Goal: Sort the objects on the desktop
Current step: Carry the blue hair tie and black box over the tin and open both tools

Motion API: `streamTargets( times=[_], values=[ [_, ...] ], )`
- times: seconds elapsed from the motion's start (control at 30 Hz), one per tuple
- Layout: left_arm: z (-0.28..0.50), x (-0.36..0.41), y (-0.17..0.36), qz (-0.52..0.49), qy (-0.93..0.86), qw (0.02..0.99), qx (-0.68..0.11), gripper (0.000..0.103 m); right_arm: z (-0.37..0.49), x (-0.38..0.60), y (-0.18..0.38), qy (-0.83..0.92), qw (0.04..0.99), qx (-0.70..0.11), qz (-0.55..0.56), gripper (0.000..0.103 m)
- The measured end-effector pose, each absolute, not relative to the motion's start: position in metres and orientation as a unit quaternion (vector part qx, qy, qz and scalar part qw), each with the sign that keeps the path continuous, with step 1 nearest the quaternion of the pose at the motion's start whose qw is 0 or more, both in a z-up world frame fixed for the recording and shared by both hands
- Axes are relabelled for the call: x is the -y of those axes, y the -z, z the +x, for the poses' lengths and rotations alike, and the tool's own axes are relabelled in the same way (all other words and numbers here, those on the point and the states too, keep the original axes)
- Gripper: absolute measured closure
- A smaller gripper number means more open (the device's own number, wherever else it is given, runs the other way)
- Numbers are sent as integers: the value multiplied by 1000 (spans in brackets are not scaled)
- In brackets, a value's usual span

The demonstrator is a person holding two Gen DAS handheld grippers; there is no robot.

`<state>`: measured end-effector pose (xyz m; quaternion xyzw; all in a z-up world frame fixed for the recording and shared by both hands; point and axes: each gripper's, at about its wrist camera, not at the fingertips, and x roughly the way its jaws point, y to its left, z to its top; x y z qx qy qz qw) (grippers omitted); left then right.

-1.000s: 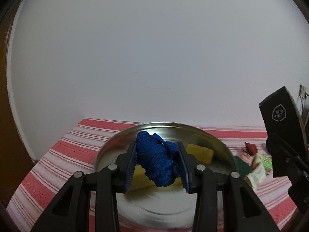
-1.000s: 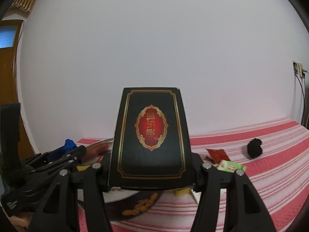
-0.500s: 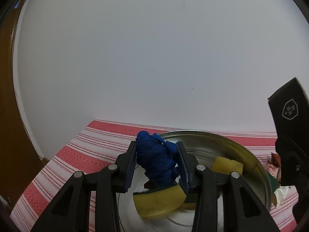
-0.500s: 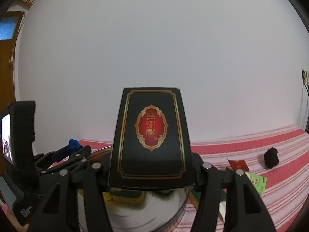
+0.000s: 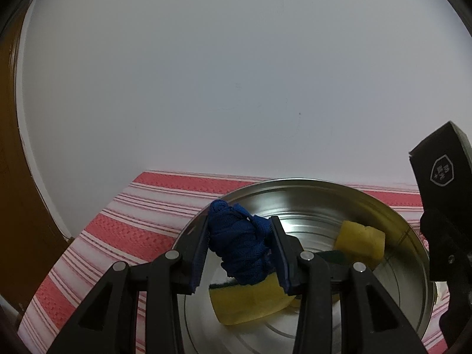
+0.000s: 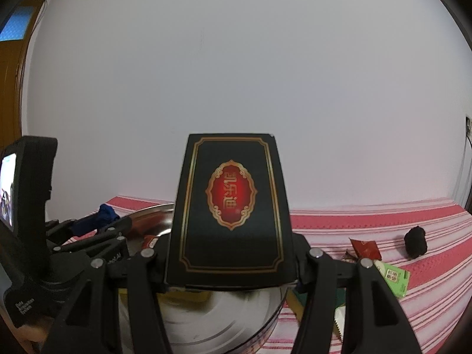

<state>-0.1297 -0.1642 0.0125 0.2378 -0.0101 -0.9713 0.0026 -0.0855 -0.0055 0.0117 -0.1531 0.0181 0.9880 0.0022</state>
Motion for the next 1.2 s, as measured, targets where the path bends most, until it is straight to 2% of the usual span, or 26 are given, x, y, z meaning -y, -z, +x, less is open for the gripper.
streamTargets(
  times=[0.93,1.0,1.03,1.1,1.17,1.2],
  values=[
    [-134,161,-4,257,963,55,52,60,-124,10,18,-978,-13,4,-207,45],
    [-133,159,-5,260,963,54,54,53,-126,11,21,-977,-18,4,-211,39],
    [-132,157,-5,261,962,51,56,48,-125,13,21,-977,-15,5,-212,26],
    [-130,156,-5,255,964,57,56,22,-123,10,20,-980,-1,3,-197,21],
    [-126,155,-8,238,968,61,56,10,-119,3,16,-984,2,-6,-178,12],
    [-125,155,-8,234,969,62,57,9,-113,5,14,-987,10,-12,-163,9]
  ],
)
